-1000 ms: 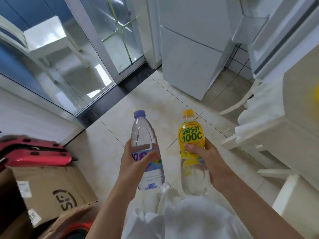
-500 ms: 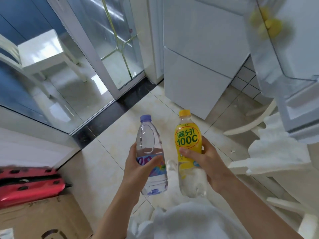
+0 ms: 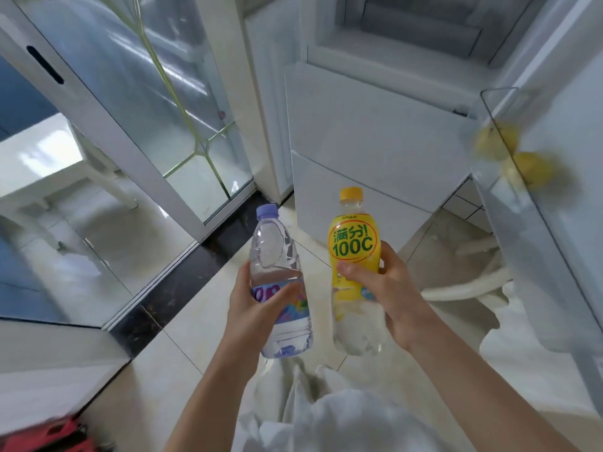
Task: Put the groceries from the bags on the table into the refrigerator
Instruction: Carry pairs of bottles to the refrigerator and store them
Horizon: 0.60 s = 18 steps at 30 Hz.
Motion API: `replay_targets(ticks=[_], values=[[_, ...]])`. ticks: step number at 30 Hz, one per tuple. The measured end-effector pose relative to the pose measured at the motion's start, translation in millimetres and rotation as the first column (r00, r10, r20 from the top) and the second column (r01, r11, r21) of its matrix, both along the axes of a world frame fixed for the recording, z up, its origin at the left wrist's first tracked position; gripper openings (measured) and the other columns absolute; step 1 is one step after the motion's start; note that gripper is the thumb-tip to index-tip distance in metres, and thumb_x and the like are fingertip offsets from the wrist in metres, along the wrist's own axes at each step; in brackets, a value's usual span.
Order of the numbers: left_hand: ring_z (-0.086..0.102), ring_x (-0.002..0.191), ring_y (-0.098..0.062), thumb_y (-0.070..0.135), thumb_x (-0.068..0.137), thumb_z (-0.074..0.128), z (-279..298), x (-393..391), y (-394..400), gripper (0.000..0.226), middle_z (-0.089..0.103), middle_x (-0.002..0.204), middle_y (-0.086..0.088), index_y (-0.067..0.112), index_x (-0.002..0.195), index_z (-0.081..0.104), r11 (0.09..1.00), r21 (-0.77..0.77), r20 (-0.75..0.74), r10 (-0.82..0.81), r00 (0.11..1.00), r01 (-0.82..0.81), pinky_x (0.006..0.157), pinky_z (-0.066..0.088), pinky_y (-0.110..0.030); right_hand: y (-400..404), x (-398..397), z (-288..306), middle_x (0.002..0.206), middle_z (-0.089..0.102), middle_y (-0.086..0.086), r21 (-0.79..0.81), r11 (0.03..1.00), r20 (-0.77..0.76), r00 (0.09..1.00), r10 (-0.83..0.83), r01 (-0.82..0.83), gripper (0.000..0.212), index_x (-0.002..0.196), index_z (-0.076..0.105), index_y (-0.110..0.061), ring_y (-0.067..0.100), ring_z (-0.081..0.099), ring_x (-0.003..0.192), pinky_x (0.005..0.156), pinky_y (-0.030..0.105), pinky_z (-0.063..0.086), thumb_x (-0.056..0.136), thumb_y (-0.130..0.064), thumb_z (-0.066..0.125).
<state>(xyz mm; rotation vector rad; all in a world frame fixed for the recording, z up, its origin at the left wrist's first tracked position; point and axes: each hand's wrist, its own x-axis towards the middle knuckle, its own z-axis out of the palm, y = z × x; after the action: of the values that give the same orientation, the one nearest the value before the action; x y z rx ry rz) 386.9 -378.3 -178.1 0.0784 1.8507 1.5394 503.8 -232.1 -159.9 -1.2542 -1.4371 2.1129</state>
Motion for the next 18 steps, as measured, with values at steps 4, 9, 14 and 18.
replay_targets(ticks=[4,9,14,18], values=[[0.073,0.084,-0.020,0.009,0.072,0.081,2.0,-58.1,34.9,0.055,0.074,0.097,0.000,0.028,0.118,0.057,0.997,0.024,-0.016,-0.078,0.997,0.079,0.070,0.059,-0.037,25.9,-47.9,1.6,0.092,0.072,-0.002,0.015,0.996,-0.007,0.996,-0.092,0.092,0.041,0.110,0.059,-0.020,-0.001,0.067,0.067,0.048,0.008,0.045,0.075,-0.014,0.078],[0.073,0.081,-0.019,0.011,0.070,0.083,5.1,-139.1,77.8,0.055,0.074,0.095,0.002,0.030,0.115,0.058,0.981,0.036,-0.049,-0.190,0.981,0.192,0.070,0.058,-0.035,56.4,-115.8,9.5,0.097,0.071,0.000,0.050,0.975,-0.018,0.976,-0.217,0.218,0.046,0.114,0.058,-0.018,0.000,0.068,0.067,0.049,0.010,0.046,0.074,-0.013,0.079],[0.072,0.083,-0.020,0.019,0.060,0.086,21.3,-209.7,117.9,0.058,0.071,0.098,-0.002,0.034,0.110,0.059,0.954,0.051,-0.061,-0.292,0.954,0.295,0.071,0.059,-0.037,80.9,-166.2,21.7,0.102,0.071,0.001,0.068,0.940,-0.041,0.942,-0.333,0.336,0.048,0.115,0.058,-0.021,0.007,0.069,0.080,0.057,0.015,0.049,0.072,-0.015,0.080],[0.071,0.091,-0.026,0.013,0.065,0.084,31.2,-246.1,155.6,0.052,0.071,0.100,-0.004,0.033,0.107,0.060,0.913,0.100,-0.100,-0.386,0.917,0.395,0.079,0.059,-0.044,99.6,-189.0,33.7,0.101,0.070,-0.001,0.198,0.907,-0.037,0.928,-0.372,0.371,0.048,0.113,0.055,-0.022,0.011,0.069,0.088,0.061,0.018,0.052,0.073,-0.016,0.080]])
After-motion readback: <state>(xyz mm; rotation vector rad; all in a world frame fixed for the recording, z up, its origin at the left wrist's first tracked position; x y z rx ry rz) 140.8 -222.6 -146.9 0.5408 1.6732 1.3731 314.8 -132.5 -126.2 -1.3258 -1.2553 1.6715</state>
